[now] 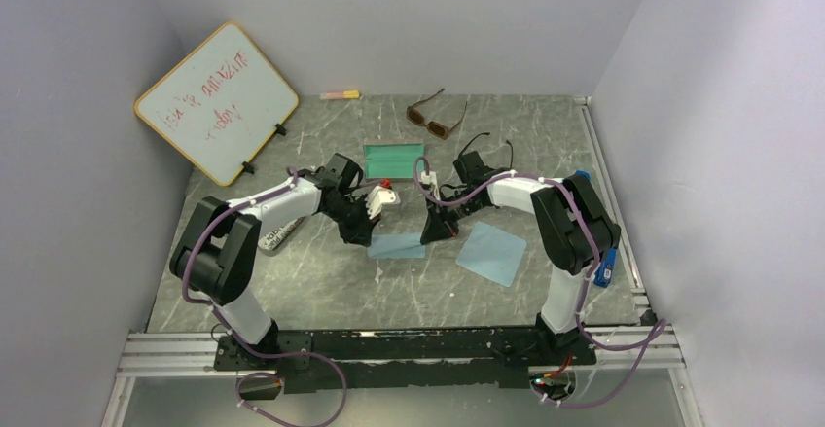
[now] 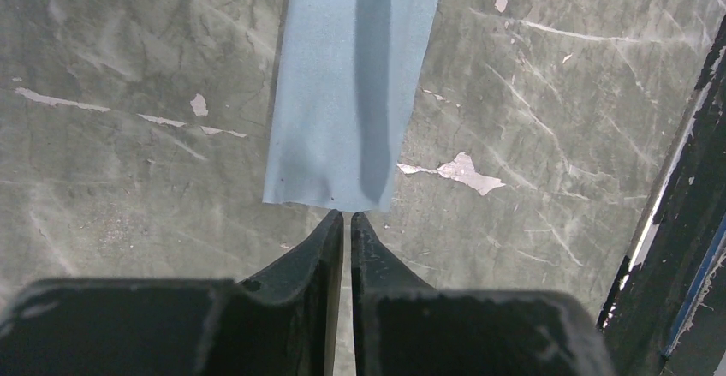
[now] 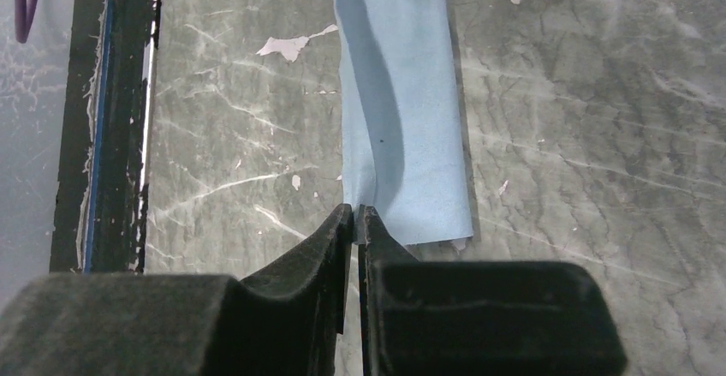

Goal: Organize the sunglasses
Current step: Fold the glasses cleaning cloth at the center of the board.

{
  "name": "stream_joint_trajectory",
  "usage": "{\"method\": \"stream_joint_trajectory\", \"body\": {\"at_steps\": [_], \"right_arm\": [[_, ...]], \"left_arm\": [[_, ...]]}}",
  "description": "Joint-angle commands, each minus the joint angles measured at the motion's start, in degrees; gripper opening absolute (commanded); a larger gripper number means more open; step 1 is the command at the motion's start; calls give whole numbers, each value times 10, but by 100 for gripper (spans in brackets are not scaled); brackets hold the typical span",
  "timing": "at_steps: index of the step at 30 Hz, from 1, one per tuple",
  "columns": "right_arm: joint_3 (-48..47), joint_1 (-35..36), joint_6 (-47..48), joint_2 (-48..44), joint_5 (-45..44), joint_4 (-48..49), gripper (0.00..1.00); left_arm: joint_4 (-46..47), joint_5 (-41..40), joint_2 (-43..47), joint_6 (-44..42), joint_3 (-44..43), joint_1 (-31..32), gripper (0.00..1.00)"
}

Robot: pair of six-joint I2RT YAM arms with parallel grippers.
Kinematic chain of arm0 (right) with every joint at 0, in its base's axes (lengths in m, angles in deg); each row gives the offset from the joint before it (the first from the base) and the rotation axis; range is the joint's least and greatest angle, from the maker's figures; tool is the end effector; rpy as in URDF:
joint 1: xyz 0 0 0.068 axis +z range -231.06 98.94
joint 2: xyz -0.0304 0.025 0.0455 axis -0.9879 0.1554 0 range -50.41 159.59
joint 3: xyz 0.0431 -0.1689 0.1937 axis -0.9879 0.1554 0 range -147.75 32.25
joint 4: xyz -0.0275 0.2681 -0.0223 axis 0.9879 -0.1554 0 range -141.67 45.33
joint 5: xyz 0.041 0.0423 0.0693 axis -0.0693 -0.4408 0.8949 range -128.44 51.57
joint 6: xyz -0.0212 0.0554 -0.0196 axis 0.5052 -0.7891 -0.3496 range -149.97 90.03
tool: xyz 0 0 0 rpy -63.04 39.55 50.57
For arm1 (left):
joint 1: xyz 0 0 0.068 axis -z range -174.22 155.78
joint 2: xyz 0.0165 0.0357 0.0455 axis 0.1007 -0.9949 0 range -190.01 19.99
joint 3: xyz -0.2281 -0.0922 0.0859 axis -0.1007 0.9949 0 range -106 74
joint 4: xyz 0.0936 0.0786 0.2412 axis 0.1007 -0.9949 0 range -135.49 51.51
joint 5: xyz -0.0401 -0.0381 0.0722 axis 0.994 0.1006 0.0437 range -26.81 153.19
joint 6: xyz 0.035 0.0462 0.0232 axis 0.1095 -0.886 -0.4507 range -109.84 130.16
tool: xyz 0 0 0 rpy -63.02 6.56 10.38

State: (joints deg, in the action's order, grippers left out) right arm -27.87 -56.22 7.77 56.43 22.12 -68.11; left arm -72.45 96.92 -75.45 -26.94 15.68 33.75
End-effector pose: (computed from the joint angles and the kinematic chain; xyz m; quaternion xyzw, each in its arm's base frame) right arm 0.2949 0.1821 0.1182 -0.5160 0.6819 0.4768 0.2036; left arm 0.2701 -0.1734 0.1505 0.5479 0.7701 -0.2728 0.1796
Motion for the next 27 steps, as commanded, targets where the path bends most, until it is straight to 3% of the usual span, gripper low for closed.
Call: {"method": "stream_joint_trajectory", "body": {"at_steps": [1,15,27], "right_arm": [[-20,6,27,-1,12,-9,12],[-27,16,44,4,9,-30,12],[-38,13,91,-9,21,-72,37]], "left_arm": [[-4,4,11,-12,0,2,14],[24,-21,15,8,-3,2,21],[35,-47,10,-1,-23,5,30]]}}
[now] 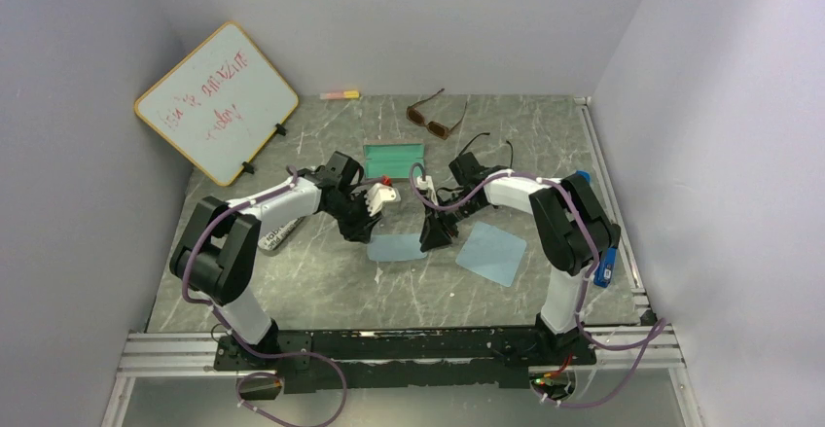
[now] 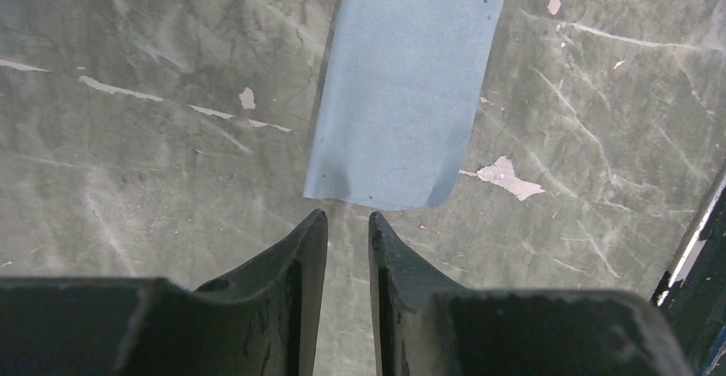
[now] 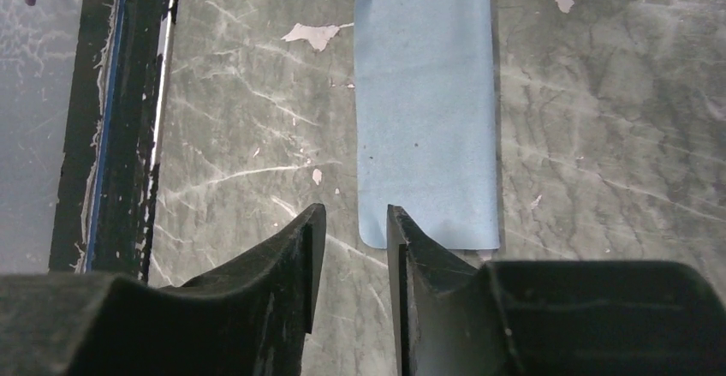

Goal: Organize the sunglasses
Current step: Fold the glasses cleaning cloth at the center of the board.

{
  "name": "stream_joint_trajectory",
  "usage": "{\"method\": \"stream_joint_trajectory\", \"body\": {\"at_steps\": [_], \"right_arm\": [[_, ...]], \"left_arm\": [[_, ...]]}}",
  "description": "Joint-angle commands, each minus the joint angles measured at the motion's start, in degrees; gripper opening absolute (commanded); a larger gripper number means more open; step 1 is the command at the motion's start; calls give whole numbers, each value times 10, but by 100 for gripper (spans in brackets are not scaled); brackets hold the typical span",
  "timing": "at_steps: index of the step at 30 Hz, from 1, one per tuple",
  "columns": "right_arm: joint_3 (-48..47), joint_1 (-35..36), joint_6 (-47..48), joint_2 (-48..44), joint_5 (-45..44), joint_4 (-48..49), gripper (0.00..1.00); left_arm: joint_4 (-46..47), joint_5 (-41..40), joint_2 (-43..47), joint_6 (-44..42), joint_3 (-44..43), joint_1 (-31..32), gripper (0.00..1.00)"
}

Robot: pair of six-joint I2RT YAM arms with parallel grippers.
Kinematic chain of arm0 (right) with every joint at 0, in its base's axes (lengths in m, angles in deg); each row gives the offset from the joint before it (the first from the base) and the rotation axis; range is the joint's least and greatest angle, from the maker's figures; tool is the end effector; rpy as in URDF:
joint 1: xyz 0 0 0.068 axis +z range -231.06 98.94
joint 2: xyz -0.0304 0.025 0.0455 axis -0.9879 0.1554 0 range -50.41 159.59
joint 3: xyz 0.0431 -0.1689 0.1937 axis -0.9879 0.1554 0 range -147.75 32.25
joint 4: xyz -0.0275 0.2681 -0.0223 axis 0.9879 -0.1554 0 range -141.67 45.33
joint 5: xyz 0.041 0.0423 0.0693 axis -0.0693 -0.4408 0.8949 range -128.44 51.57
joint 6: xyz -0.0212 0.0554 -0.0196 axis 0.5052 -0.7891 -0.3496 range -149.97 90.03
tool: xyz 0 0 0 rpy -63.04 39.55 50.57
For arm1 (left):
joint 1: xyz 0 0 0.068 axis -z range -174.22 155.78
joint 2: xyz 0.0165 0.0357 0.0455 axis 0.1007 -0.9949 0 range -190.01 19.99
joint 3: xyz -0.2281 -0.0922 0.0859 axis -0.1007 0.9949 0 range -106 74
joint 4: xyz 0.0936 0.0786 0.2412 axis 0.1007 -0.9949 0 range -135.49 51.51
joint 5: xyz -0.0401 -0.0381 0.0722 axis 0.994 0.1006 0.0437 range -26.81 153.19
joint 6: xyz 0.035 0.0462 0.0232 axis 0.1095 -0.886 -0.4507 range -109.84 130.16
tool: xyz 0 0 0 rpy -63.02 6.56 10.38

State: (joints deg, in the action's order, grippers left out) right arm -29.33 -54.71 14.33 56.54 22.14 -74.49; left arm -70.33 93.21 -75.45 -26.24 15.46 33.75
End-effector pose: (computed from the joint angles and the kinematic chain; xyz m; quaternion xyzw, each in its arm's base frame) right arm 0.2861 0.1879 0.1208 -0.5481 0.6611 0.4766 0.1879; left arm 0.2761 -0.1736 0.1515 0.5461 0.7779 -0.2408 0.1965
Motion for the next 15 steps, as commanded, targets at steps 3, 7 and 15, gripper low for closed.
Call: {"method": "stream_joint_trajectory", "body": {"at_steps": [3,7,15], "right_arm": [[-7,-10,-30,-25,6,58,40],[16,-20,-77,-44,-28,131,42],[17,-23,-74,-40,-35,131,44]], "left_arm": [[19,-22,10,-12,-22,9,31],[30,-41,8,-13,-19,20,33],[47,-76,1,-19,-9,37,34]]}}
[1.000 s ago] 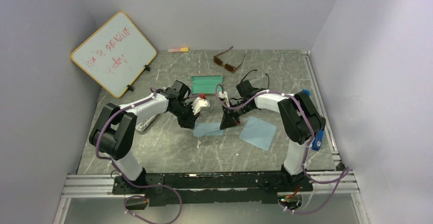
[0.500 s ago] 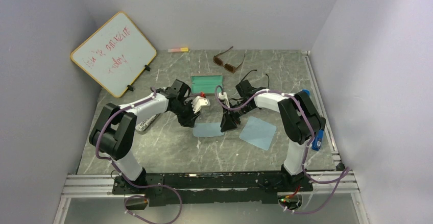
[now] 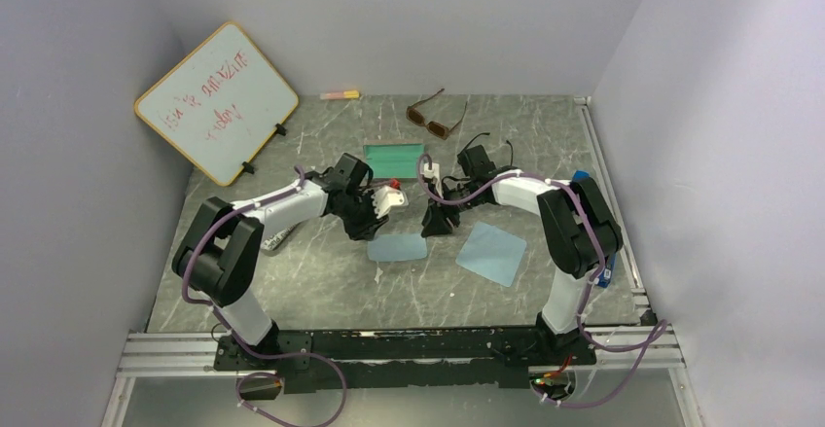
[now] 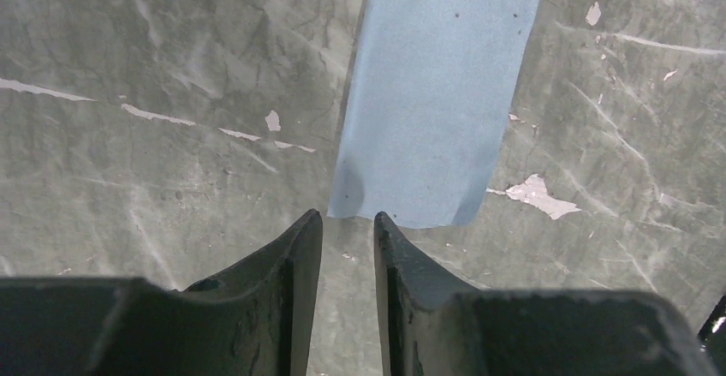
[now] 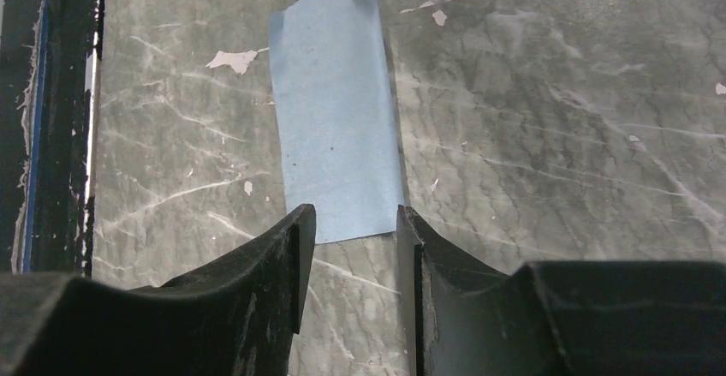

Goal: Organize the sunglasses
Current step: Fold the glasses cleaning cloth at the center of the board.

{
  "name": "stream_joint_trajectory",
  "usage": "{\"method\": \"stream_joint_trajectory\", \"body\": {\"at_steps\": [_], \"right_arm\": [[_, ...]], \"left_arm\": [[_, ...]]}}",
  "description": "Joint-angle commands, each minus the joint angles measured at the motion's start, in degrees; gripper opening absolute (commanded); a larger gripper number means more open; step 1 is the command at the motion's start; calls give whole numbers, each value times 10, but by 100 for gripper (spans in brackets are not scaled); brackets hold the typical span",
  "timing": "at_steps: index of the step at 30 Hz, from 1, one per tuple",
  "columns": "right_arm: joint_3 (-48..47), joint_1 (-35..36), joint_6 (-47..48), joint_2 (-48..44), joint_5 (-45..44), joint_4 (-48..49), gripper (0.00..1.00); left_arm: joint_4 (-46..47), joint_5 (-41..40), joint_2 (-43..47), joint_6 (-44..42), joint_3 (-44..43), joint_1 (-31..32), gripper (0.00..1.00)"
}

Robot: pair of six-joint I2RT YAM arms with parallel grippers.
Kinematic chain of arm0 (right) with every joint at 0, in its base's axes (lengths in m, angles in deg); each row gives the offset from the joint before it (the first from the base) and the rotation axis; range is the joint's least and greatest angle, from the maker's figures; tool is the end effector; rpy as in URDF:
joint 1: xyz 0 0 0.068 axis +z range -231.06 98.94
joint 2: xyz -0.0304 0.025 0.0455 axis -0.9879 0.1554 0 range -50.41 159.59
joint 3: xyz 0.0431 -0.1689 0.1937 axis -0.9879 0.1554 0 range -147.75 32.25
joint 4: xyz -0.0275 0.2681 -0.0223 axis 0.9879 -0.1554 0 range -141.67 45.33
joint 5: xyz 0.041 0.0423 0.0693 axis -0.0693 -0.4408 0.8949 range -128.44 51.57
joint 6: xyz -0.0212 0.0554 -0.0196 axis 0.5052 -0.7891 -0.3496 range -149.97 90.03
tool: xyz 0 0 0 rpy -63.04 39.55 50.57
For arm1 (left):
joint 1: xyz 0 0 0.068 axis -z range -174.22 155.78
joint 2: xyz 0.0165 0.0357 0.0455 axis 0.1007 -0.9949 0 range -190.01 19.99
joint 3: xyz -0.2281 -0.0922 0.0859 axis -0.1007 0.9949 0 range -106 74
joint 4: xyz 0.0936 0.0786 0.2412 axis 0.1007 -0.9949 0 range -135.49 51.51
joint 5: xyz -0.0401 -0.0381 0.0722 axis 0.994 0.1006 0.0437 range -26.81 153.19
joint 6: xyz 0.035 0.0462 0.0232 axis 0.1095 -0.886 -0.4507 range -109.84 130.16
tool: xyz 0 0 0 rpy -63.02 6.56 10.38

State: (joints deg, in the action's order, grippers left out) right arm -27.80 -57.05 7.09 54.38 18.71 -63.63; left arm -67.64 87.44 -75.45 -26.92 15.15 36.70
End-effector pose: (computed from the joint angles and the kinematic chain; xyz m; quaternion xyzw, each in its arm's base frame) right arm 0.3048 0.1795 0.1305 -0.5281 0.6814 0.4400 0.2514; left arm 0.2750 -0.1875 0.1532 0.5711 0.7677 -0.1941 0.2163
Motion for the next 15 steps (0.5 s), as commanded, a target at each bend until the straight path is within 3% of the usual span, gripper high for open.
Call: {"method": "stream_joint_trajectory", "body": {"at_steps": [1,15], "right_arm": [[0,0,0,-17,-2,20,44],[-3,0,1,-7,-6,14,46]], "left_arm": [[21,-20,-1,-14,-5,10,34],[24,-43,-12,-24,14,28,38]]}}
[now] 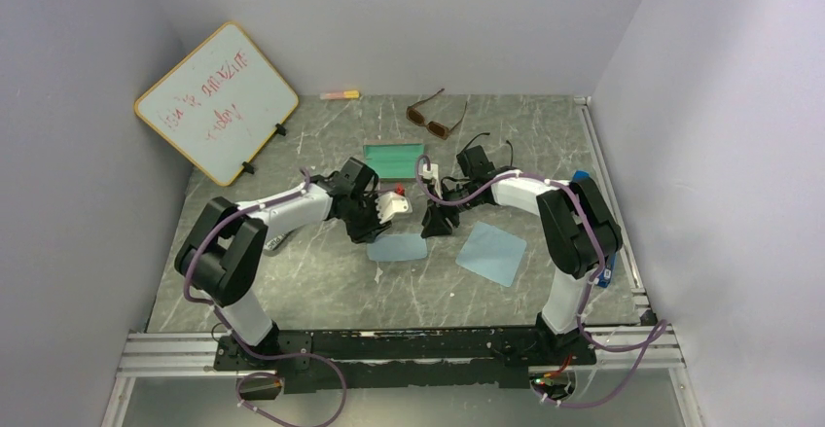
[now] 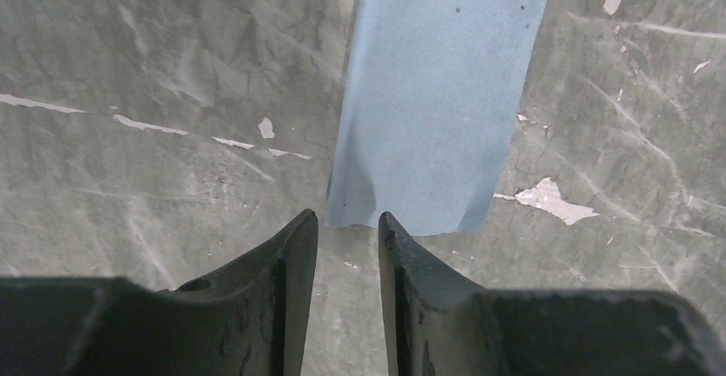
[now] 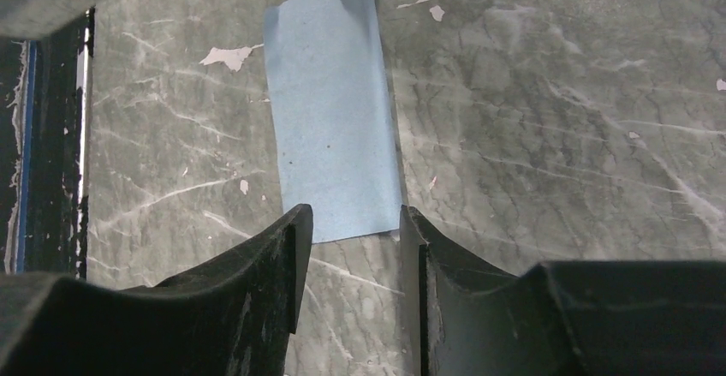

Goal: Organize the sunglasses
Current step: Fold the glasses cleaning cloth at the center of the board.

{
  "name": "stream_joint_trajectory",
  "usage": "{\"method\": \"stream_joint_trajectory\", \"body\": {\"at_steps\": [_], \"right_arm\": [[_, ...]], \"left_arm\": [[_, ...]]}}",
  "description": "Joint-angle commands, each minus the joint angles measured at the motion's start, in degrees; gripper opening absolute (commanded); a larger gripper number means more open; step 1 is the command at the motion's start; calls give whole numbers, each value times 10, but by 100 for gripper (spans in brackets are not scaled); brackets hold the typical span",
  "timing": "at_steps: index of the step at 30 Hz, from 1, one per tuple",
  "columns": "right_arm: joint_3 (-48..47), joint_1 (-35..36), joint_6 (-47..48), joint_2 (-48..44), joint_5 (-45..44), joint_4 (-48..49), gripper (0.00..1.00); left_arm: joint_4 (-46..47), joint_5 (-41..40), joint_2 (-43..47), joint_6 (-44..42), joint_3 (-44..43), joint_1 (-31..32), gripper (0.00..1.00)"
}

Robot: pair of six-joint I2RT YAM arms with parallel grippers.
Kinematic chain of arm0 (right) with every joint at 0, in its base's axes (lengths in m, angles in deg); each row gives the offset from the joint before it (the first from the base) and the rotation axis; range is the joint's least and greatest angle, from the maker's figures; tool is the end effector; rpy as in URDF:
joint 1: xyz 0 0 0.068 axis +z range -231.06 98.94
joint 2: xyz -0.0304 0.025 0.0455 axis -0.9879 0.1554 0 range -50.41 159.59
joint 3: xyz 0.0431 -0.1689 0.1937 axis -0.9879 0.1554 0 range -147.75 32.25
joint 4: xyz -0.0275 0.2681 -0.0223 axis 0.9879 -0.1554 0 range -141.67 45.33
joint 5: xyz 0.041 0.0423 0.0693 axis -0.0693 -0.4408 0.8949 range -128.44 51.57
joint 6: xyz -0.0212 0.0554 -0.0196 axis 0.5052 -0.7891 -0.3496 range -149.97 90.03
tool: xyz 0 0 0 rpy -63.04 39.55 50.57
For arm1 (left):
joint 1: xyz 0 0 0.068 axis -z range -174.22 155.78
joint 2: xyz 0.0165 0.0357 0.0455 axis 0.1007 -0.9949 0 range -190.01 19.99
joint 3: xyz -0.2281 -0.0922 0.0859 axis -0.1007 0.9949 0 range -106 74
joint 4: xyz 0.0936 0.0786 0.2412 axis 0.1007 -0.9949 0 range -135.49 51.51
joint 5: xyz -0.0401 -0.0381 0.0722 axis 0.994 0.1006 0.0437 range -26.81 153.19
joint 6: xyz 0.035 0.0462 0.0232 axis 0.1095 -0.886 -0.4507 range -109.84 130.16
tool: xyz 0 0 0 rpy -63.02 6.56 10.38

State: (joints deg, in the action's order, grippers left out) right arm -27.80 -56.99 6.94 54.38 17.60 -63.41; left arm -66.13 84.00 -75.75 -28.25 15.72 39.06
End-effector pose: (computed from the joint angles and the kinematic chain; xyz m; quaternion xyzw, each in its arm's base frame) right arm 0.3055 0.1796 0.1299 -0.5288 0.6858 0.4317 0.2523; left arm 0.2696 -0.1972 0.1490 0.5940 0.7557 -0.1668 0.2198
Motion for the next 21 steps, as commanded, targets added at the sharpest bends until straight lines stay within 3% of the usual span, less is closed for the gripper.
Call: {"method": "stream_joint_trajectory", "body": {"at_steps": [1,14,21], "right_arm": [[-4,-1,3,-5,5,12,47],[-7,-1,-37,6,-13,36,47],[-8,-1,-50,9,-26,45,46]], "left_arm": [[11,-10,-9,-11,11,5,37],[21,-5,-16,-4,23,8,29],[30,-18,-12,4,20,8,29]]}}
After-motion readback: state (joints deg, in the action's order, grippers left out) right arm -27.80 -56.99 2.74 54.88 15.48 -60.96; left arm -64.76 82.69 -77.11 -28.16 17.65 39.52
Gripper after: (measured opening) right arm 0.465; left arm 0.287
